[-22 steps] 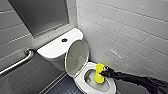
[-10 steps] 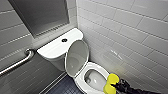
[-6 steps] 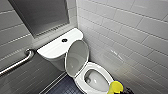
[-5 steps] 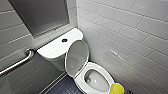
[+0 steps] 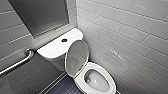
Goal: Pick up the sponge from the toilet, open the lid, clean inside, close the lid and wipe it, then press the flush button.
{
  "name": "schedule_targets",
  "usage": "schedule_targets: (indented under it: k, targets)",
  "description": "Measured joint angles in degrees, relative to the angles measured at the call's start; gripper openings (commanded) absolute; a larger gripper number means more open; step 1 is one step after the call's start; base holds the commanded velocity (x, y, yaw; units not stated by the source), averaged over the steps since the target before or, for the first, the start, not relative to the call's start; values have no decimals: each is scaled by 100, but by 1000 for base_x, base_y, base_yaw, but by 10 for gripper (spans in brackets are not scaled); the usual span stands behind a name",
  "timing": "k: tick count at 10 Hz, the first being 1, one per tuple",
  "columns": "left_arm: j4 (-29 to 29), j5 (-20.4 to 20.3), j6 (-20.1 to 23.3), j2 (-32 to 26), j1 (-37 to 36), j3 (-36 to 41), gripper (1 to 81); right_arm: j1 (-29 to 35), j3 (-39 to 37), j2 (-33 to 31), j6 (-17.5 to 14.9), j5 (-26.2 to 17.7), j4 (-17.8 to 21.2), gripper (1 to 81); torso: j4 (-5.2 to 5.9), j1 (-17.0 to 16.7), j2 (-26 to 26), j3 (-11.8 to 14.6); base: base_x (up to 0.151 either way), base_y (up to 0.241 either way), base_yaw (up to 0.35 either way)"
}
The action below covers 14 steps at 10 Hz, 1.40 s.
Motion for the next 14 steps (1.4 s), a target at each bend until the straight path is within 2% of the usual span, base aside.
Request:
schedule_targets:
  k: [2,4,6,7,10,11,14]
  targets:
    - [2,2,2,0,-2,0,811,135,597,-650,-13,123,-116,10,0,0,0,0,0,0,0]
    - [2,2,2,-2,-2,0,811,466,1463,-1237,-18,66,-294,10,0,0,0,0,0,0,0]
    - [2,10,2,2,-20,0,811,975,1777,-1549,-18,-166,-388,10,19,0,0,0,0,0,0]
    - [0,-1,0,2,-44,2,811,1281,1799,-1535,-18,-408,-427,10,99,0,0,0,0,0,0]
    - [0,-39,-2,22,-49,9,811,2387,1783,-840,-13,-1030,-534,10,450,0,0,0,0,0,0]
    - [0,-41,-2,22,-49,16,811,2586,1758,-473,-11,-1297,-556,10,487,0,0,0,0,0,0]
    - [0,-34,-2,27,-52,16,811,3305,1246,414,32,-2086,-575,10,480,0,0,0,0,0,0]
